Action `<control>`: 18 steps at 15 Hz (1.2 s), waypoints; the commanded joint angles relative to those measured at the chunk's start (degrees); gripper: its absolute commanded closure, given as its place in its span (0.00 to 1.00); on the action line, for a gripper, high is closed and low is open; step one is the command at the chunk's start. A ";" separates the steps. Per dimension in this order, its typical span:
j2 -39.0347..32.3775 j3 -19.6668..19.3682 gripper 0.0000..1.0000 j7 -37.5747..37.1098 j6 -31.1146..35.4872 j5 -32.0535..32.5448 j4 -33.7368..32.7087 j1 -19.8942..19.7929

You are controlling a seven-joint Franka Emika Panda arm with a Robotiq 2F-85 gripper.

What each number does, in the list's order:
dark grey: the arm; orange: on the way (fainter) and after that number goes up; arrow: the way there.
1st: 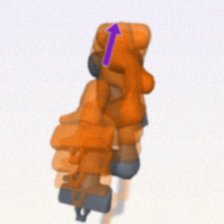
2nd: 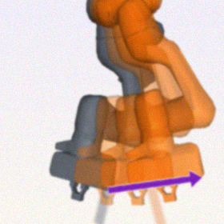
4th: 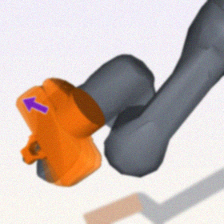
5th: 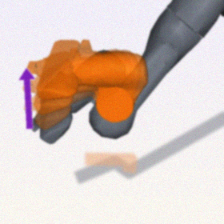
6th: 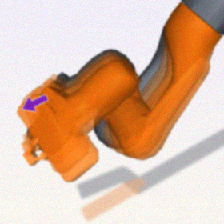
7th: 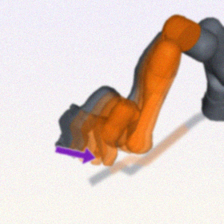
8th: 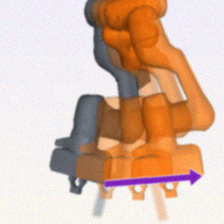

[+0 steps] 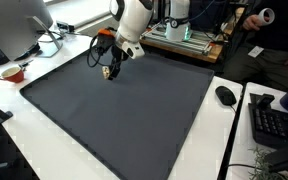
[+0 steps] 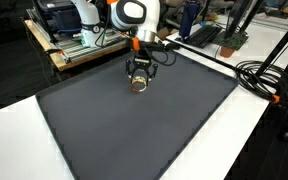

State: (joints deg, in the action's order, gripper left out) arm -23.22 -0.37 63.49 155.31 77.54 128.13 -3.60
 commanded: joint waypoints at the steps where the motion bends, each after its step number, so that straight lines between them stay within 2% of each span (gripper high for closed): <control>1: 0.05 0.26 0.29 0.21 -0.13 -0.17 -0.01 -0.22; 17: 0.05 0.26 0.29 0.21 -0.13 -0.17 -0.01 -0.22; 18: 0.05 0.26 0.54 0.21 -0.13 -0.17 -0.01 -0.22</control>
State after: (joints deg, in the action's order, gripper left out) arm -23.21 -0.37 63.49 155.31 77.54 128.13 -3.60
